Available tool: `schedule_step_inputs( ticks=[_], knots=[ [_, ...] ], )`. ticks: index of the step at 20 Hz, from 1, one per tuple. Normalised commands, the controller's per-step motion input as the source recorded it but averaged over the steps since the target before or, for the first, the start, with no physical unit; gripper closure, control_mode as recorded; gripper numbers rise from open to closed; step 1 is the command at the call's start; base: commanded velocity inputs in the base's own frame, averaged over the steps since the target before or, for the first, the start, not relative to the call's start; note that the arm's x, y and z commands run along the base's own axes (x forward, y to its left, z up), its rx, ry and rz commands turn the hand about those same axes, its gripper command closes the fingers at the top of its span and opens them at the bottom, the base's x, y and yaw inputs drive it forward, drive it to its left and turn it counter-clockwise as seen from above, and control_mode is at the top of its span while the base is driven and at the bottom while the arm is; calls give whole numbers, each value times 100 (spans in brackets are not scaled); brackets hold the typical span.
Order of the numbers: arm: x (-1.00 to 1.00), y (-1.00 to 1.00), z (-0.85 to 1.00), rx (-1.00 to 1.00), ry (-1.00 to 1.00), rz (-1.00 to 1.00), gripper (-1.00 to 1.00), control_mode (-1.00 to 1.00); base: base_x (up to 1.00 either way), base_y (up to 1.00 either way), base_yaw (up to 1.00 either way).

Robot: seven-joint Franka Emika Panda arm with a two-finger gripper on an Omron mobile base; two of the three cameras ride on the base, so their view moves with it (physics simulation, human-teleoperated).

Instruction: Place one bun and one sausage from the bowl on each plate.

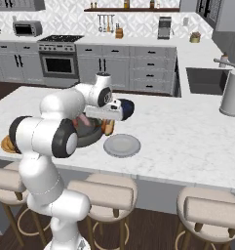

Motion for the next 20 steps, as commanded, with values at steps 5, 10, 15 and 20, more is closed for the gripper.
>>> schedule_step_inputs(
  ticks=[5,10,15,20],
  knots=[
    [-2,-82,-68,0,0,-12,100,-100,0,0,0],
    [1,-19,-50,0,4,-5,100,-100,0,0,0],
    [1,0,-8,0,3,0,100,-100,0,0,0],
    [0,0,0,0,1,0,-100,-100,0,0,0]
  ],
)
